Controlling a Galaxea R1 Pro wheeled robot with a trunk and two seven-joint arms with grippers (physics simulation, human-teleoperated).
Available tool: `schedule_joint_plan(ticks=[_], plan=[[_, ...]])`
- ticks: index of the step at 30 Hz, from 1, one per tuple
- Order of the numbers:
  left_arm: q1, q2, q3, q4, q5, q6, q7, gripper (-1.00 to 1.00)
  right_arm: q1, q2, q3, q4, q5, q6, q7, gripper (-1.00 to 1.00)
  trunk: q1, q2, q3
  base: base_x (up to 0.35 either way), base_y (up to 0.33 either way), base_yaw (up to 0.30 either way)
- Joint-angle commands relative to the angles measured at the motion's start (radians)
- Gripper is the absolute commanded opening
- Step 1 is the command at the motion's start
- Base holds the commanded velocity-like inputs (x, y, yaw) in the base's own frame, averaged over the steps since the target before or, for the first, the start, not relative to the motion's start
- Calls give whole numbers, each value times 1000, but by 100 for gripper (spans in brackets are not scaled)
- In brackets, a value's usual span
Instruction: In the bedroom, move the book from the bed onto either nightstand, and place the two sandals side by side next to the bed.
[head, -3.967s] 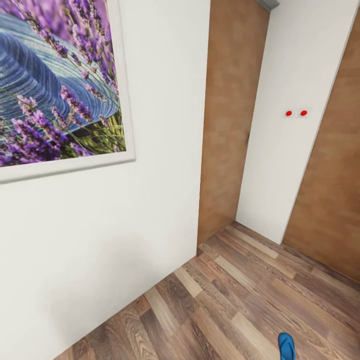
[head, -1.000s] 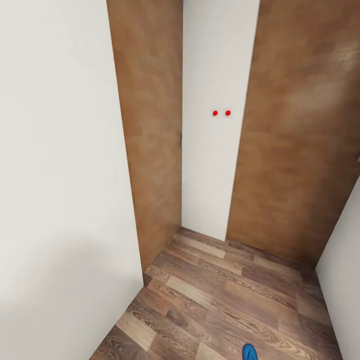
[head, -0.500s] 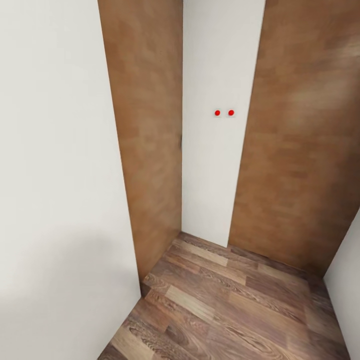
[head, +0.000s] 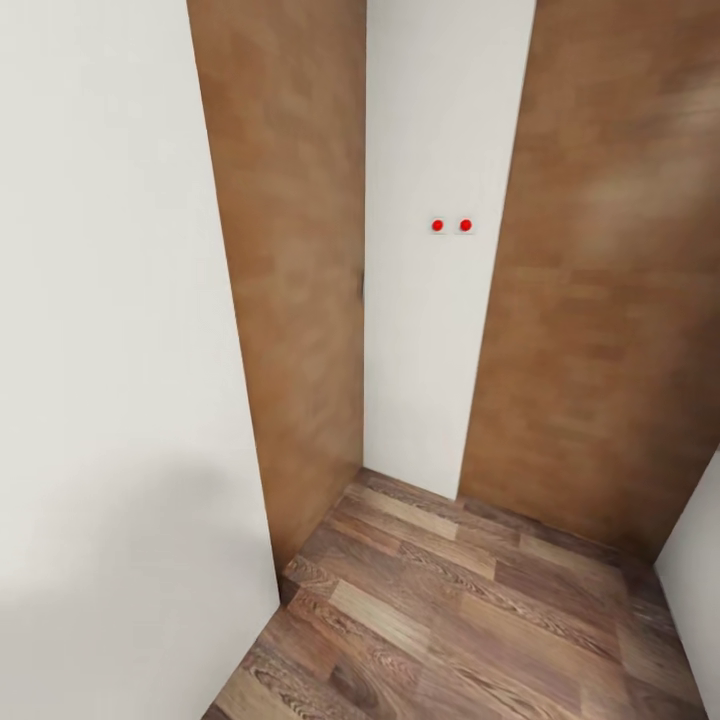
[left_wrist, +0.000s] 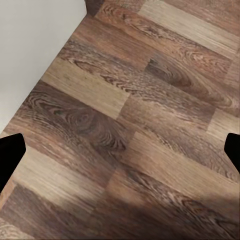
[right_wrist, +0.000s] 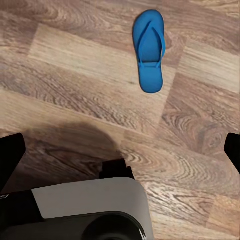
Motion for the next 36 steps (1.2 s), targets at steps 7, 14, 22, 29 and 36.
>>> schedule_joint_plan(ticks=[7,14,22,29,36], plan=[[0,0,0,-1,0,-1,0,100,0,0,-2,0,0,-3,-1,100,1,0,-1,308,0,0],[0,0,-1,-1,0,-3,0,100,0,0,-2,0,0,-3,-1,100,1,0,-1,225,0,0],[0,0,-1,-1,1,-1,0,100,0,0,-2,0,0,-3,-1,100,1,0,-1,90,27,0],[0,0,0,-1,2,-1,0,100,0,0,-2,0,-1,-3,-1,100,1,0,-1,244,112,0],[0,0,0,-1,1,-1,0,100,0,0,-2,0,-1,-3,-1,100,1,0,-1,193,64,0]])
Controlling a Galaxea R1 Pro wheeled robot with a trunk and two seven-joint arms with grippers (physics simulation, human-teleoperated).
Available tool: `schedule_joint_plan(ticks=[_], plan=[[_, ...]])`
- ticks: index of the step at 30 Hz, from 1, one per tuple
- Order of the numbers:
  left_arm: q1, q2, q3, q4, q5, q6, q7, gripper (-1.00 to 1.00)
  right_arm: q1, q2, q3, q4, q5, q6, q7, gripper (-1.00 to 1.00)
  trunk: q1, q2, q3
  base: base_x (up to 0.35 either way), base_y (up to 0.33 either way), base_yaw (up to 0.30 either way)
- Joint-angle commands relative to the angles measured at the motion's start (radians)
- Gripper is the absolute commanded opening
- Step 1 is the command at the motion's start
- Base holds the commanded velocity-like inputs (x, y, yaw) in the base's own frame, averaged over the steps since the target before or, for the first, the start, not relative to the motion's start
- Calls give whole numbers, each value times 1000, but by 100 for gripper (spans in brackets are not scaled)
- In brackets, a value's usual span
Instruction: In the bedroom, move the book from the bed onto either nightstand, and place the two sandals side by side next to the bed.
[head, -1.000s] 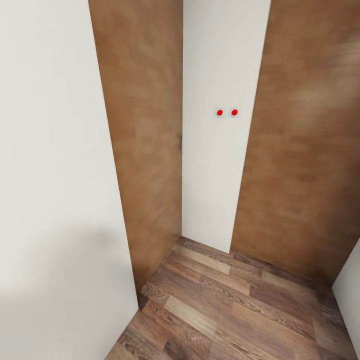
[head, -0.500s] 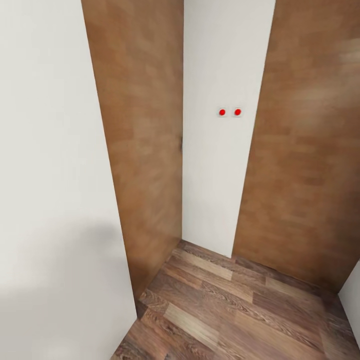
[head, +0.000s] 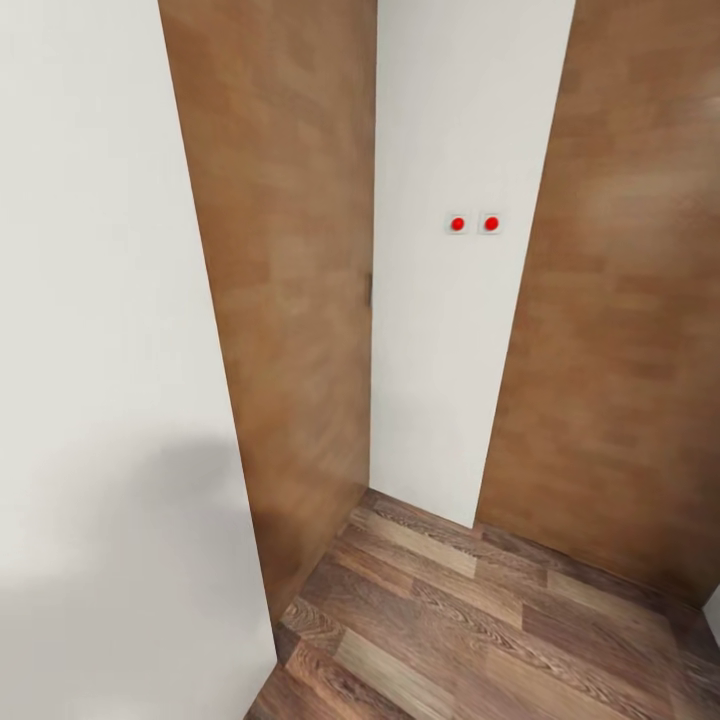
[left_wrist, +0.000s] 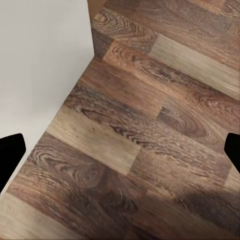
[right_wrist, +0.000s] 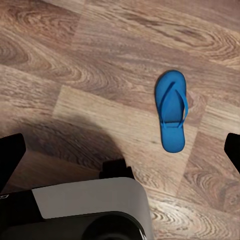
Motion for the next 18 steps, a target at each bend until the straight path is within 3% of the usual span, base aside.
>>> schedule_joint_plan(ticks=[1,12,18], plan=[[0,0,0,-1,0,-2,0,100,0,0,-2,0,0,-3,-1,100,0,0,-1,55,16,0],[0,0,-1,-1,0,-2,0,100,0,0,-2,0,0,-3,-1,100,0,0,-1,14,4,-6],[0,0,-1,-1,0,-2,0,100,0,0,-2,0,0,-3,-1,100,0,0,-1,1,0,-135]])
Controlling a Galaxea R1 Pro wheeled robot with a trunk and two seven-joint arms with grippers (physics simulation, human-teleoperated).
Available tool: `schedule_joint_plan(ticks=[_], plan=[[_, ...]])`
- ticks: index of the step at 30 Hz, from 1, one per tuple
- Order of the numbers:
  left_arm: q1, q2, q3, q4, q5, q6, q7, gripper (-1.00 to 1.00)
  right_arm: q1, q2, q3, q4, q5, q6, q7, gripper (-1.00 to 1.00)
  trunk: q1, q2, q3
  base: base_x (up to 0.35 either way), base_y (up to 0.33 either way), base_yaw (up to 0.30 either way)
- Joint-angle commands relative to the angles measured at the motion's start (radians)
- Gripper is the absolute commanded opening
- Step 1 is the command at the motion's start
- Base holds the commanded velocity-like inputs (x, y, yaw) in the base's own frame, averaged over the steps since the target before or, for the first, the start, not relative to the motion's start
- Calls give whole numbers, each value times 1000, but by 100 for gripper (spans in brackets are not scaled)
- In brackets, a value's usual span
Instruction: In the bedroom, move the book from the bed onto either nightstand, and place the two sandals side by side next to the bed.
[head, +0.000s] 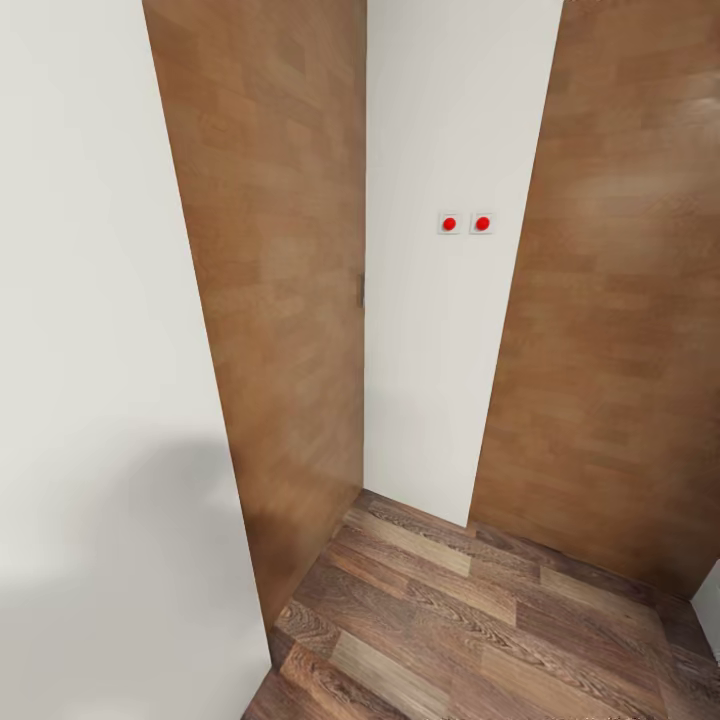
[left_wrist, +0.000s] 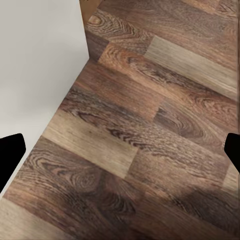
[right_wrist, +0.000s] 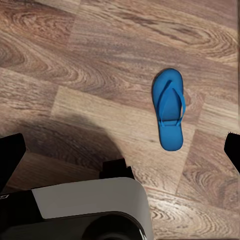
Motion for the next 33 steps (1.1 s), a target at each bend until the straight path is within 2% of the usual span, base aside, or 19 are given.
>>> schedule_joint_plan(ticks=[1,8,23,33], plan=[[0,0,0,-1,0,-2,0,100,0,0,-1,0,0,-2,-1,100,0,0,-1,0,0,-239],[0,0,-1,-1,0,-2,0,100,0,0,-1,0,0,-2,-1,100,0,0,-1,0,0,-224],[0,0,-1,-1,0,-2,0,100,0,0,-2,0,0,-2,-1,100,0,0,-1,0,0,-97],[0,0,0,-1,0,-2,0,100,0,0,-1,0,0,-2,-1,100,0,0,-1,232,0,-85]])
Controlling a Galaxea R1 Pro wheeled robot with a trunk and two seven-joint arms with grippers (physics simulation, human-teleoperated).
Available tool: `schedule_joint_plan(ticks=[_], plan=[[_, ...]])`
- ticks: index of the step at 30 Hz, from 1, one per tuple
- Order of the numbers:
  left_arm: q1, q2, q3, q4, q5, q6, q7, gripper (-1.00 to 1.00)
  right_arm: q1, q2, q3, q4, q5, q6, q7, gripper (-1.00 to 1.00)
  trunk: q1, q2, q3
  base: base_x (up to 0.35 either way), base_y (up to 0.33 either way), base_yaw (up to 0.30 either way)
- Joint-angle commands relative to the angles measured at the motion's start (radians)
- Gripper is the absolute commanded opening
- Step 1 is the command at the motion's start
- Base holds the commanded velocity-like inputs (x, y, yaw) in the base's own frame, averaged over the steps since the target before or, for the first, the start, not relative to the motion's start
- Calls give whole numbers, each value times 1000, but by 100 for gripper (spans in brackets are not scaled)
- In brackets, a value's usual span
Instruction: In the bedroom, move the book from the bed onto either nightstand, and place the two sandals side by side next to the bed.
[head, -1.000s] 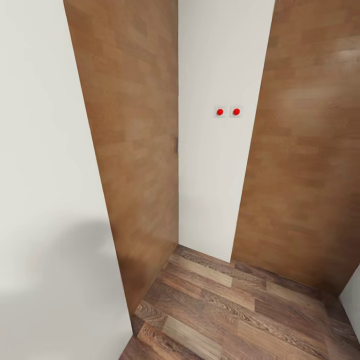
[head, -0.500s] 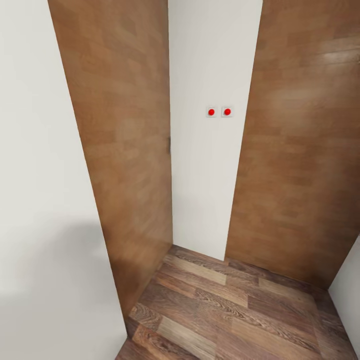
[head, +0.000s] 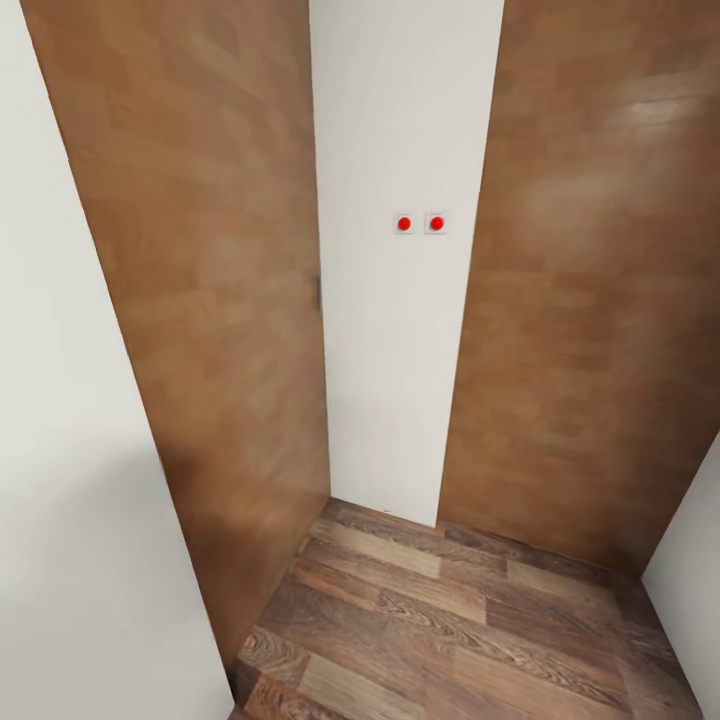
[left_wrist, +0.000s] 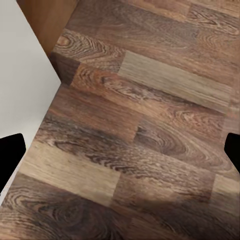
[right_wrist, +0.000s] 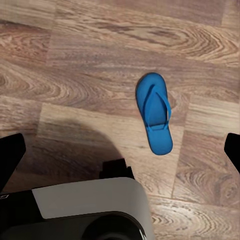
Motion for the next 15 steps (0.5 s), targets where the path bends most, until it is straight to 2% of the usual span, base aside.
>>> schedule_joint_plan(ticks=[1,6,15], plan=[[0,0,0,-1,1,-2,0,100,0,0,-2,0,0,-3,-1,100,1,0,-1,318,0,-12],[0,0,-1,-1,1,-2,0,100,0,0,-2,0,0,-3,-1,100,1,0,-1,219,0,-5],[0,0,-1,-1,1,-2,0,100,0,0,-2,0,0,-3,-1,100,1,0,-1,51,2,-1]])
